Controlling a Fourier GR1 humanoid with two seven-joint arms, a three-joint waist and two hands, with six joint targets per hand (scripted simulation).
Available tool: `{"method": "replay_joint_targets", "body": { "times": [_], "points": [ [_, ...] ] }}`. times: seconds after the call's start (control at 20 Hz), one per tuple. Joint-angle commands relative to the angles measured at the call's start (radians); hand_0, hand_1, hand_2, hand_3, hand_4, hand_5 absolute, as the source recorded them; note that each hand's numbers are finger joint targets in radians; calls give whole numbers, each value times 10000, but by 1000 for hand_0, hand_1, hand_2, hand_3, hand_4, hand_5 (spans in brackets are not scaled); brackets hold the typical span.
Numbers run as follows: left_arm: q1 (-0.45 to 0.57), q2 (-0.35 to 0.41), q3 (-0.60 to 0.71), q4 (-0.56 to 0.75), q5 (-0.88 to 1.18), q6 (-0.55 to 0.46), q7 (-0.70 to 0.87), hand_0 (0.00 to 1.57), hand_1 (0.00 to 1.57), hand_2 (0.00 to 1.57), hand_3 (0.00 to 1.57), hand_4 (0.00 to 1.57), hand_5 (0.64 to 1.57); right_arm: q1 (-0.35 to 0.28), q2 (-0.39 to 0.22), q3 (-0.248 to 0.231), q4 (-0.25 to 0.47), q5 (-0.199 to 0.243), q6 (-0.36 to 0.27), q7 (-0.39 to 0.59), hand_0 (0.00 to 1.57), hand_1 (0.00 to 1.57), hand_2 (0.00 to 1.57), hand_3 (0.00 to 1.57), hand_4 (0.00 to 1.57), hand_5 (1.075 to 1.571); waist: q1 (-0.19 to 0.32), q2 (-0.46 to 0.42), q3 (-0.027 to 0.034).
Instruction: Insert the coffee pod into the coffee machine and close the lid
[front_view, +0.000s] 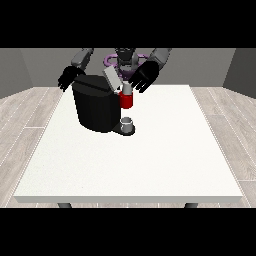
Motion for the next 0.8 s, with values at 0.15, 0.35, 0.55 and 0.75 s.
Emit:
{"method": "replay_joint_targets", "body": {
  "times": [0.15,0.35,0.55,0.75],
  "points": [
    [415,120,39,256,-71,57,-614,1183,1183,1251,1180,499,1571,507,194,285,-466,114,-145,292,0,0,0,0,513,1571,-11,-121,-2],
    [52,-371,-154,92,-301,415,-146,1203,1203,1272,1200,500,1571,5,-213,-216,-133,-287,250,105,0,0,0,0,481,1571,-98,97,1],
    [-288,-221,-20,270,-192,-62,75,1186,1186,1269,1202,515,1571,142,160,15,-76,-25,-135,-72,0,0,0,0,448,1571,-23,77,1],
    [-478,116,72,236,-158,-365,-47,1185,1185,1250,1184,491,1571,-157,-233,-531,232,-461,264,-510,0,0,0,0,433,1571,145,399,3]
  ]
}}
